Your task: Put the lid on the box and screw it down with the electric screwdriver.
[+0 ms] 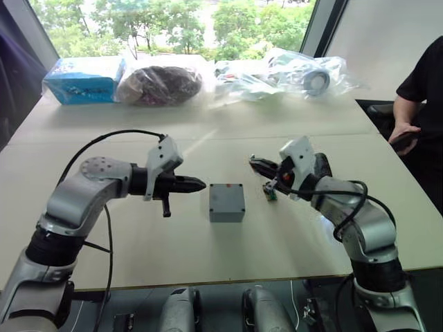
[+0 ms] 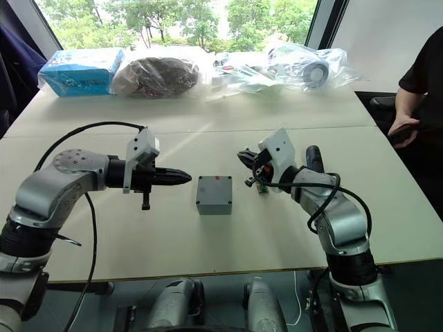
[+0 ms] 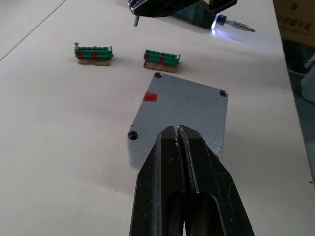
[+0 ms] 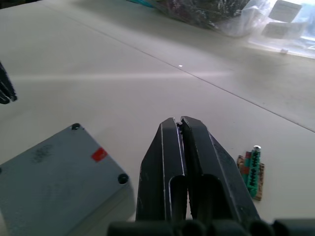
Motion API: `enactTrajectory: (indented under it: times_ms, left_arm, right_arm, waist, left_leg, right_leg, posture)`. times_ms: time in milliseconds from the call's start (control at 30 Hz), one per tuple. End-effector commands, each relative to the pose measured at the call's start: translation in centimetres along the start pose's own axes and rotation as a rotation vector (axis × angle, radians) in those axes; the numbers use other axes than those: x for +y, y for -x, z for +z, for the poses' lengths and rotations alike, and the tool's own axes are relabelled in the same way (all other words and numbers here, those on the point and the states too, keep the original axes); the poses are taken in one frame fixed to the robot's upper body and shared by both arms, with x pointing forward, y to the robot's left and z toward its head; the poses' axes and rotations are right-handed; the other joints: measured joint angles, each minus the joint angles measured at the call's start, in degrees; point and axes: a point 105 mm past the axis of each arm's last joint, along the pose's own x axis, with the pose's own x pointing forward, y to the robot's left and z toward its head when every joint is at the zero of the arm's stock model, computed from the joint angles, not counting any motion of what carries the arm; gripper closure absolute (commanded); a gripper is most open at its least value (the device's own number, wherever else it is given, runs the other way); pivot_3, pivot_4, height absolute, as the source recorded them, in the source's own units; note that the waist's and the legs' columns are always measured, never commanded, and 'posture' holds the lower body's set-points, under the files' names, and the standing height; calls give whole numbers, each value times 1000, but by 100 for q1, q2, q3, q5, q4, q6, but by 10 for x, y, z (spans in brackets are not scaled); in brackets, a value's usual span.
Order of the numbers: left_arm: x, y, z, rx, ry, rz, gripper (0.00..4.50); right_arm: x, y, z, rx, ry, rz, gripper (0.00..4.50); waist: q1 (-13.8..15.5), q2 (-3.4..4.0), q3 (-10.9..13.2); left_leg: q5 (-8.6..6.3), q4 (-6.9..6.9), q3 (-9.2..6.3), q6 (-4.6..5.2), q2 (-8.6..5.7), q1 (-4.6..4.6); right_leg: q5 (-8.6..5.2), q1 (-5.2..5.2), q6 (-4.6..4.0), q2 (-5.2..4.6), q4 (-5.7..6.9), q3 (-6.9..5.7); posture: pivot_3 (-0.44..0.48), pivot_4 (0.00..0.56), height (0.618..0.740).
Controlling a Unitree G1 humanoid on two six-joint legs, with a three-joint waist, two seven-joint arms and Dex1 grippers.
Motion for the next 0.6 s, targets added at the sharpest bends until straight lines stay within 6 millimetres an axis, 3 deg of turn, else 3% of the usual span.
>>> enactTrajectory:
  times_ms: [33, 600]
  left_arm:
    - [-4, 1, 2, 6, -38, -2, 4500]
    - [-2, 2, -2, 3, -25, 32, 4500]
  right_arm:
    - [12, 1, 7, -28, 14, 29, 4467]
    - [18, -3, -17, 50, -28, 31, 4467]
  waist:
    - [-3, 0, 0]
    - [4, 0, 0]
  left_leg:
    - [0, 0, 0, 0, 0, 0]
    - [0, 0, -2, 0, 0, 0]
  right_leg:
    - [0, 0, 0, 0, 0, 0]
    - [-1, 0, -1, 0, 0, -1]
  posture:
    - [0, 150, 740]
    - [0, 150, 740]
